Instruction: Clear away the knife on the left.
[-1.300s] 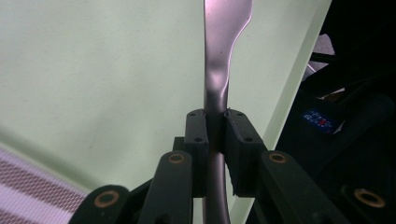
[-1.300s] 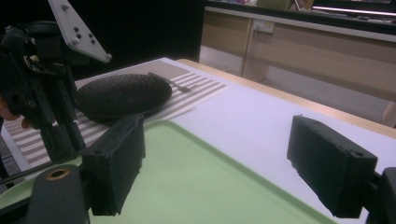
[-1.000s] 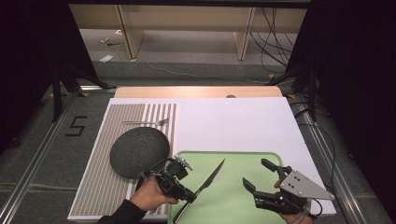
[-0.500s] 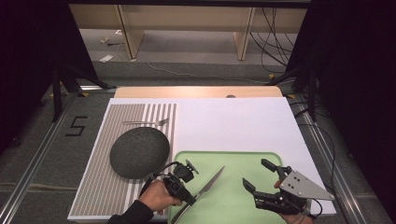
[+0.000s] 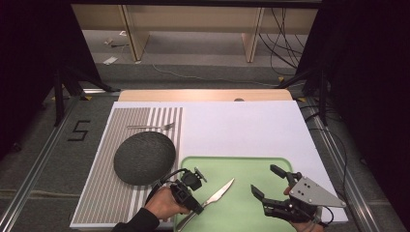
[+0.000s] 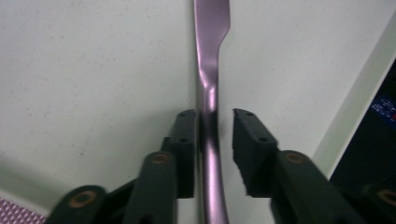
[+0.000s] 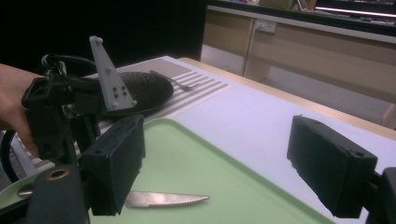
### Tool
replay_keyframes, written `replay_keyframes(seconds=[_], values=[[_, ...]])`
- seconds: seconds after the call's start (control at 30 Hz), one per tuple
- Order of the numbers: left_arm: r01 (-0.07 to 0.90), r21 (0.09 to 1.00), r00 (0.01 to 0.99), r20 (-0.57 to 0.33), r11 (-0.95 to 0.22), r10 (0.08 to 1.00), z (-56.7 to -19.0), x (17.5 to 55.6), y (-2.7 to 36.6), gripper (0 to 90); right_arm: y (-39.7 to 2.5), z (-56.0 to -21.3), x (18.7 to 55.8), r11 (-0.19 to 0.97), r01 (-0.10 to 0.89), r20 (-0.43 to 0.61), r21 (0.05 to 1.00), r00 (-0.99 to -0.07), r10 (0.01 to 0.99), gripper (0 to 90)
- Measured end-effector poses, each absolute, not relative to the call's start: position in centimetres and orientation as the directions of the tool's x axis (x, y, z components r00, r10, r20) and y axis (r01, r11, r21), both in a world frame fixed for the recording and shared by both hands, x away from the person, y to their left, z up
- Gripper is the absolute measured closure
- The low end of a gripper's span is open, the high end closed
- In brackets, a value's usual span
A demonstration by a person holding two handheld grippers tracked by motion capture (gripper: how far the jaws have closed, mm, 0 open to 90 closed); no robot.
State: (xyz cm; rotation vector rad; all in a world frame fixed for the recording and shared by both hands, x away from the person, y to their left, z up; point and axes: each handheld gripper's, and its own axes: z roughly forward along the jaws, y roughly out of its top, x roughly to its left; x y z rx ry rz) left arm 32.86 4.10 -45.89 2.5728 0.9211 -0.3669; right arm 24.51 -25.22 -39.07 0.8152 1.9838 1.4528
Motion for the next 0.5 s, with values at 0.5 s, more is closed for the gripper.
replay_keyframes(seconds=[0.5], values=[[0.512,0.459,0.858,-0.251,-0.726,0.447,-43.8,31.6,2.8,59.2,-25.2,-39.1,24.5,0.235,0.153,-0.075,0.960,-0.668,0.740,20.2]])
